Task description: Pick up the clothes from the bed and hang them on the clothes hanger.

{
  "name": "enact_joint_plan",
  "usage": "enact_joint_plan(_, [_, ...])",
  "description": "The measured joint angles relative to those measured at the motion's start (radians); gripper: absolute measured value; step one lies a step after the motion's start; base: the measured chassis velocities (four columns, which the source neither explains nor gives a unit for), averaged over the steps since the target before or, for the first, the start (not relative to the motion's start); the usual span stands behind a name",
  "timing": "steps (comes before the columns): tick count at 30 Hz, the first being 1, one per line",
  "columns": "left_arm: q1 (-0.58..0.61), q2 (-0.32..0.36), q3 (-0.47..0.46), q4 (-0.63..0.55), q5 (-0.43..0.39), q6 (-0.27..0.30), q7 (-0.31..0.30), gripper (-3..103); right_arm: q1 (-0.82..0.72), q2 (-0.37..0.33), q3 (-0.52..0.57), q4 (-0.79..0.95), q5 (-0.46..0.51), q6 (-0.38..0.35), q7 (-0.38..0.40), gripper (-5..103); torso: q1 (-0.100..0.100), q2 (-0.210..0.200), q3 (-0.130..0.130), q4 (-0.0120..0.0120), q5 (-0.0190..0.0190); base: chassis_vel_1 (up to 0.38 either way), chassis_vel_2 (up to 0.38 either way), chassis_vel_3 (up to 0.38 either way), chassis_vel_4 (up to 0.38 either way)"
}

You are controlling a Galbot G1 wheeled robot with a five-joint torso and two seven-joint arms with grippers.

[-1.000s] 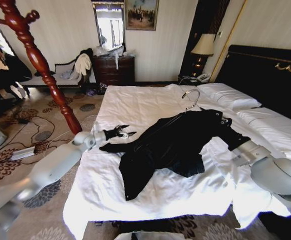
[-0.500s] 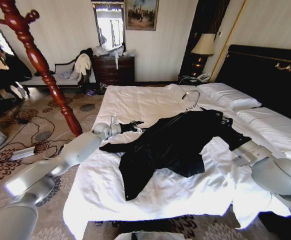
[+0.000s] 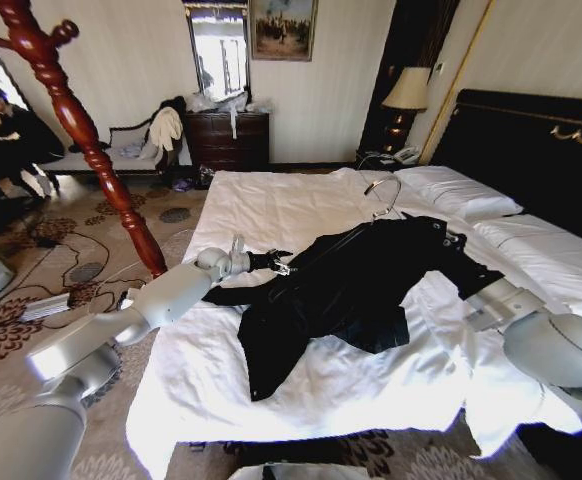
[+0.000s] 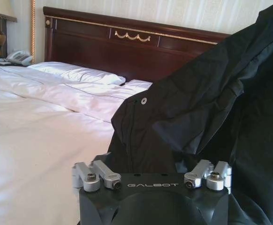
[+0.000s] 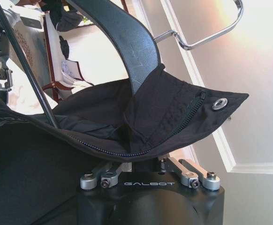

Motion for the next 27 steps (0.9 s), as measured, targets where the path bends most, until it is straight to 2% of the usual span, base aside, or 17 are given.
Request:
enact_joint_plan(3, [0.003,0.002,0.009,-0.003,-0.01,0.002,0.002,68,0.003,-0.002,-0.001,0.0,0.004,0.0,0.003,20,0.0,0.0,0.0,0.0001,0.0,0.0,0.0,0.0,0.0])
enact_joint_plan(5, [0.003,0.003,0.012,-0.004,-0.011,0.003,0.004,68,0.003,-0.003,-0.001,0.0,0.004,0.0,0.004,20,0.0,0.0,0.0,0.0001,0.0,0.0,0.0,0.0,0.0])
enact_joint_plan(8, [0.007,0.002,0.014,-0.001,-0.016,0.003,0.006,52,0.0,-0.002,0.0,0.001,0.004,0.0,0.005,20,0.0,0.0,0.0,0.0,0.0,0.0,0.0,0.0,0.0])
enact_joint_plan(11, [0.01,0.002,0.01,-0.001,-0.018,0.003,0.003,46,-0.002,-0.001,0.0,0.001,0.003,0.0,0.005,20,0.0,0.0,0.0,0.0,-0.0001,0.0,0.0,0.0,0.0])
enact_joint_plan(12, [0.012,0.003,0.007,-0.002,-0.022,0.003,-0.004,36,-0.003,-0.001,0.0,0.001,0.001,0.001,0.005,20,0.0,0.0,0.0,0.0,0.0,0.0,0.0,0.0,0.0])
enact_joint_plan(17, [0.014,0.011,0.004,-0.017,-0.034,0.003,-0.017,25,-0.002,-0.001,-0.002,0.0,0.001,0.001,0.006,20,0.0,0.0,0.0,0.0,-0.0001,0.0,0.0,0.0,0.0])
enact_joint_plan(18, [0.014,0.016,0.002,-0.024,-0.039,0.003,-0.023,14,-0.002,-0.001,-0.004,0.0,0.001,0.001,0.006,20,0.0,0.0,0.0,0.0001,-0.0001,0.0,0.0,0.0,0.0])
enact_joint_plan(20, [0.015,0.019,0.0,-0.028,-0.041,0.003,-0.027,14,-0.002,-0.001,-0.004,0.0,0.001,0.001,0.006,20,0.0,0.0,0.0,0.0001,-0.0001,0.0,0.0,0.0,0.0])
enact_joint_plan(22, [0.017,0.029,-0.011,-0.046,-0.049,0.004,-0.039,3,-0.003,0.002,-0.005,-0.004,0.001,0.001,0.006,20,0.0,0.0,0.0,0.0,-0.0001,0.0,0.0,0.0,0.0])
enact_joint_plan(23, [0.018,0.036,-0.017,-0.06,-0.054,0.005,-0.046,2,-0.003,0.003,-0.006,-0.007,0.002,0.0,0.007,20,0.0,0.0,0.0,0.0,-0.0001,0.0,0.0,0.0,0.0])
enact_joint_plan(26, [0.021,0.055,-0.027,-0.095,-0.068,0.008,-0.058,0,0.0,0.003,-0.008,-0.015,0.013,-0.005,0.01,20,0.0,0.0,0.0,-0.0002,-0.0001,0.0,0.0,0.0,0.0])
enact_joint_plan(27, [0.026,0.081,-0.037,-0.135,-0.081,0.011,-0.068,0,0.003,0.0,-0.012,-0.022,0.03,-0.013,0.013,20,0.0,0.0,0.0,-0.0002,-0.0001,0.0,0.0,0.0,0.0])
